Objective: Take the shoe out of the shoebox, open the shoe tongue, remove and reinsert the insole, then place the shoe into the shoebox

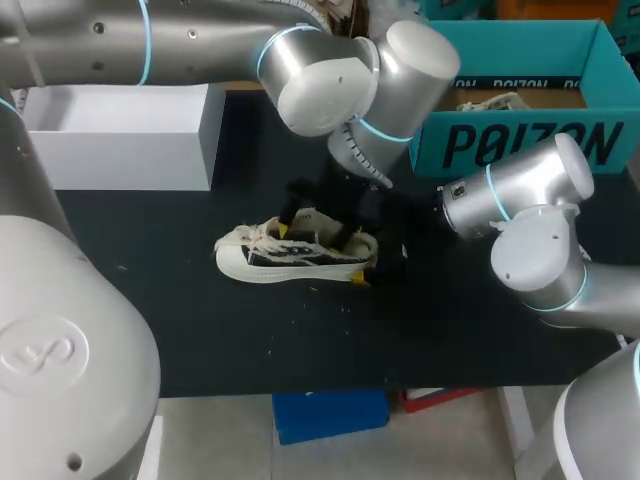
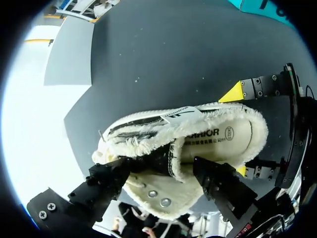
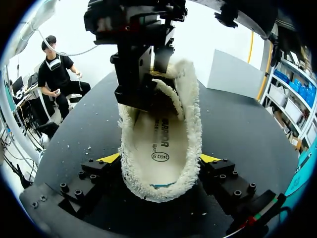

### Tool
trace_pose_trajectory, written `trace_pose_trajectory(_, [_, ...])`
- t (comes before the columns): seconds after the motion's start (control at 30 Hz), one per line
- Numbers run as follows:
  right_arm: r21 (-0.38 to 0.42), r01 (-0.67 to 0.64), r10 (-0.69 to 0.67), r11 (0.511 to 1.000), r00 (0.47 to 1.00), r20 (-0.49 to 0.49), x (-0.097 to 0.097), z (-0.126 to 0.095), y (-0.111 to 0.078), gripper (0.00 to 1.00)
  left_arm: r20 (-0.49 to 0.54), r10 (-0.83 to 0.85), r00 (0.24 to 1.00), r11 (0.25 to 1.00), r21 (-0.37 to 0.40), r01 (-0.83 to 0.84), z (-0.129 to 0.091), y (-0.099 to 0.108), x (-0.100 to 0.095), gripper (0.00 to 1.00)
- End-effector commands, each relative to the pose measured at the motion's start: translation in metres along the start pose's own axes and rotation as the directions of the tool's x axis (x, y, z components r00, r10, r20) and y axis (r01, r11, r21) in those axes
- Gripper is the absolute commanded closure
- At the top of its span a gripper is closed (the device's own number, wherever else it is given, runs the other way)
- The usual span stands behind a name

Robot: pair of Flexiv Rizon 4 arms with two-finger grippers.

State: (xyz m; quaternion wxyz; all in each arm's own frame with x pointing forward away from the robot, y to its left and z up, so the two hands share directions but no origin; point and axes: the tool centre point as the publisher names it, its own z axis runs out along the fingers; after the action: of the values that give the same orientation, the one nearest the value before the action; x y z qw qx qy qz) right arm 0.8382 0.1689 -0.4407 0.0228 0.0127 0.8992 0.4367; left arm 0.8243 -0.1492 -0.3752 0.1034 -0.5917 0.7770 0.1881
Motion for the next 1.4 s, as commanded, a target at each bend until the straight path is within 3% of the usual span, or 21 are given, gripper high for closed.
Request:
trace_pose_trajectory(0.03, [0.001, -0.001, 0.001, 1.000, 1.000, 0.002, 0.000, 0.001, 0.000, 1.00, 0.016, -0.003, 1.000, 1.000, -0.001, 0.003, 0.000, 0.000, 0.004, 0.75])
trace_pose_trajectory(0.1, [0.001, -0.001, 0.001, 1.000, 1.000, 0.002, 0.000, 0.001, 0.000, 1.00, 0.018, -0.004, 1.000, 1.000, 0.001, 0.004, 0.000, 0.000, 0.004, 0.97])
trace_pose_trajectory(0.13, [0.001, -0.001, 0.001, 1.000, 1.000, 0.002, 0.000, 0.001, 0.000, 1.00, 0.018, -0.004, 1.000, 1.000, 0.001, 0.004, 0.000, 0.000, 0.004, 1.00])
trace_pose_trajectory(0.63, [0.001, -0.001, 0.001, 1.000, 1.000, 0.002, 0.000, 0.001, 0.000, 1.00, -0.068, -0.026, 0.997, 0.999, 0.035, 0.028, -0.014, 0.001, -0.007, 1.00])
trace_pose_trajectory(1.1, [0.001, -0.001, 0.001, 1.000, 1.000, 0.002, 0.000, 0.001, 0.000, 1.00, -0.141, -0.051, 0.989, 0.989, 0.132, 0.070, -0.041, 0.004, -0.028, 1.00])
trace_pose_trajectory(1.4, [0.001, -0.001, 0.001, 1.000, 1.000, 0.002, 0.000, 0.001, 0.000, 1.00, -0.194, -0.070, 0.979, 0.978, 0.182, 0.106, -0.047, 0.009, -0.041, 1.00])
